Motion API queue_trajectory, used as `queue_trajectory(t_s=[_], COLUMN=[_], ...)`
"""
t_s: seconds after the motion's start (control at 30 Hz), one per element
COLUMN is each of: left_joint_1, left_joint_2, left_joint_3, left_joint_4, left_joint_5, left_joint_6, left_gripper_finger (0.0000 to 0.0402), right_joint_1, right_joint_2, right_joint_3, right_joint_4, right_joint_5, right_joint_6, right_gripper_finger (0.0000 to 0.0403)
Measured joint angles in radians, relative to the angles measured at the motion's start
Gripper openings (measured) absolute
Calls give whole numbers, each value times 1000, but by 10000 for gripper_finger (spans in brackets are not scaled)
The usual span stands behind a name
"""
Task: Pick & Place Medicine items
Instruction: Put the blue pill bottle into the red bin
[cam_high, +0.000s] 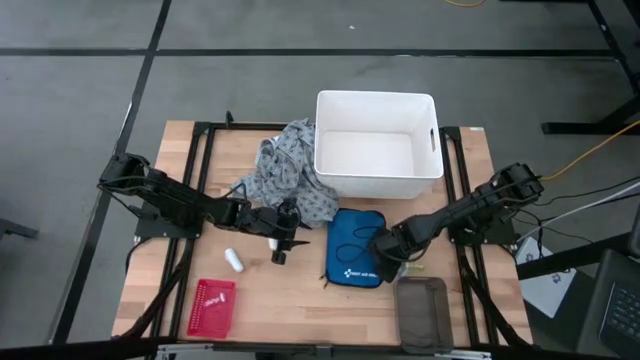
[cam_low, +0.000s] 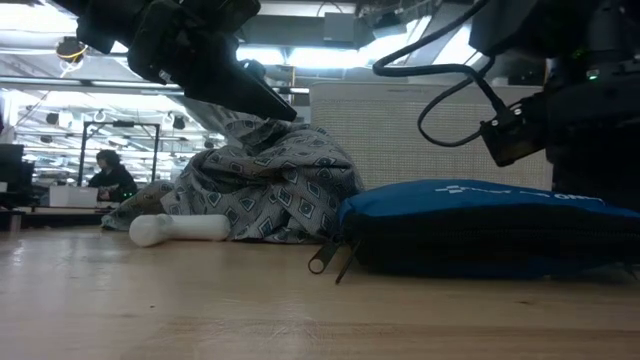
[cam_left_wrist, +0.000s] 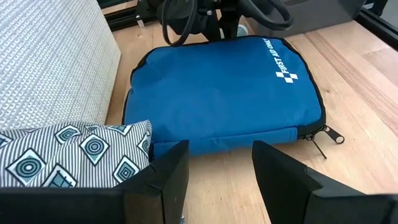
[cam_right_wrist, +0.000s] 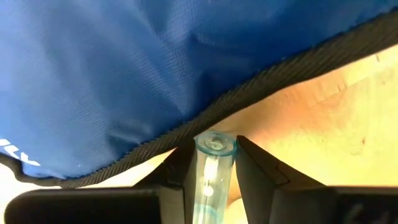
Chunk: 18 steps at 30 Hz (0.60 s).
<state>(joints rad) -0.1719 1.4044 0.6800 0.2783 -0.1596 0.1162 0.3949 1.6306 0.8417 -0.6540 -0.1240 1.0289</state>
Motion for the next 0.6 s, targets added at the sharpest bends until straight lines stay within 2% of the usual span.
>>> queue_trajectory(t_s=[0.3, 0.6], left_joint_1=[0, 0], left_joint_2=[0, 0], left_joint_3=[0, 0], left_joint_4=[0, 0], left_joint_5=[2, 2], left_joint_6=[0, 1], left_gripper_finger=[173, 173], right_joint_1=[-16, -19], right_joint_2=[0, 0], right_joint_3=[14, 217], right_joint_4=[-22, -254], right_joint_5=[4, 70], right_joint_6=[-18, -73], right_gripper_finger=[108, 92])
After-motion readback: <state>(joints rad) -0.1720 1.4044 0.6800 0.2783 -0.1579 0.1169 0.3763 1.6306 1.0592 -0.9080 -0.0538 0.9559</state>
